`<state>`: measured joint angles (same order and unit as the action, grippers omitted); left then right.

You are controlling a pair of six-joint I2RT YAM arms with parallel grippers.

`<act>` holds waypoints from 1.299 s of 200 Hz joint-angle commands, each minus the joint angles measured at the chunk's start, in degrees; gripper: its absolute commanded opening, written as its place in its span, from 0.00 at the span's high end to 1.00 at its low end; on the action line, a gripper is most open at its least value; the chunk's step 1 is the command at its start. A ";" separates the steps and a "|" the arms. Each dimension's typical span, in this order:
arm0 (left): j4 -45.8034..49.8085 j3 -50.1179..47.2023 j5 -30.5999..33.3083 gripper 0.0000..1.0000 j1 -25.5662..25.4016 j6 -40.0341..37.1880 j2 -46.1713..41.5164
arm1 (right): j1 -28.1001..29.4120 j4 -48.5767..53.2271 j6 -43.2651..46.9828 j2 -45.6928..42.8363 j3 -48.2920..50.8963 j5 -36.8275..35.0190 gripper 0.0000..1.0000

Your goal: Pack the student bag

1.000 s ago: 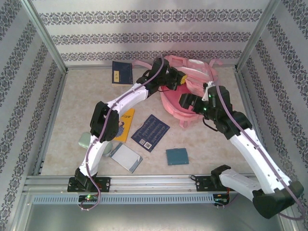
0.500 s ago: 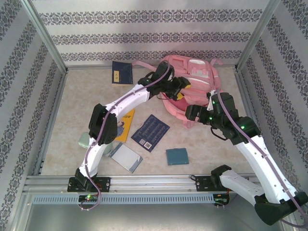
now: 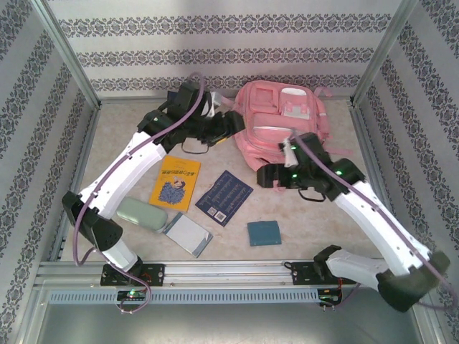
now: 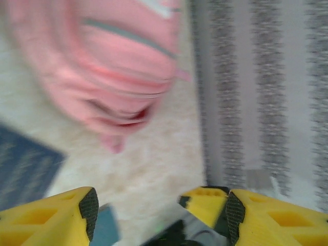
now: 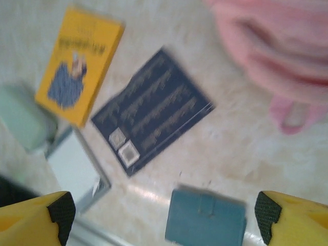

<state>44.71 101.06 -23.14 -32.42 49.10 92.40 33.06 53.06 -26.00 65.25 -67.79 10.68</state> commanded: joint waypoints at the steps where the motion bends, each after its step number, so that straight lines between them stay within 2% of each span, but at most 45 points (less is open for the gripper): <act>1: 11.42 -9.90 5.64 0.31 5.57 -2.69 -4.59 | 6.38 6.15 3.24 6.08 -2.55 -4.41 0.07; 20: 18.13 -19.60 8.10 0.28 13.06 1.75 -10.30 | 7.56 5.67 0.72 8.55 -2.03 -5.99 0.06; 35: 22.40 -26.86 11.20 0.20 17.79 5.56 -15.72 | 7.67 5.48 -1.28 9.87 -1.43 -6.39 0.06; 50: 24.86 -32.31 13.21 0.00 21.57 8.32 -21.10 | 7.77 4.44 -2.38 10.24 -0.26 -5.95 0.06; 82: 26.97 -39.22 17.72 0.00 27.15 10.02 -24.35 | 7.79 1.74 -2.99 9.54 2.16 -5.84 0.05; 147: 17.24 -47.71 15.74 0.01 37.39 14.40 -20.59 | 7.61 -2.43 -3.28 7.30 5.97 -4.76 0.05; 196: 9.75 -50.47 14.54 0.01 39.87 15.41 -16.79 | 6.87 -2.61 -3.85 4.93 9.05 -3.89 0.04; 260: 12.47 -54.30 13.89 0.01 40.77 15.76 -14.51 | 5.72 -1.13 -3.65 3.74 9.69 -4.79 0.04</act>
<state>56.12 48.25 -9.06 7.62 63.75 77.38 39.46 50.83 -28.77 70.11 -59.29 6.48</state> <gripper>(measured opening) 0.994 0.958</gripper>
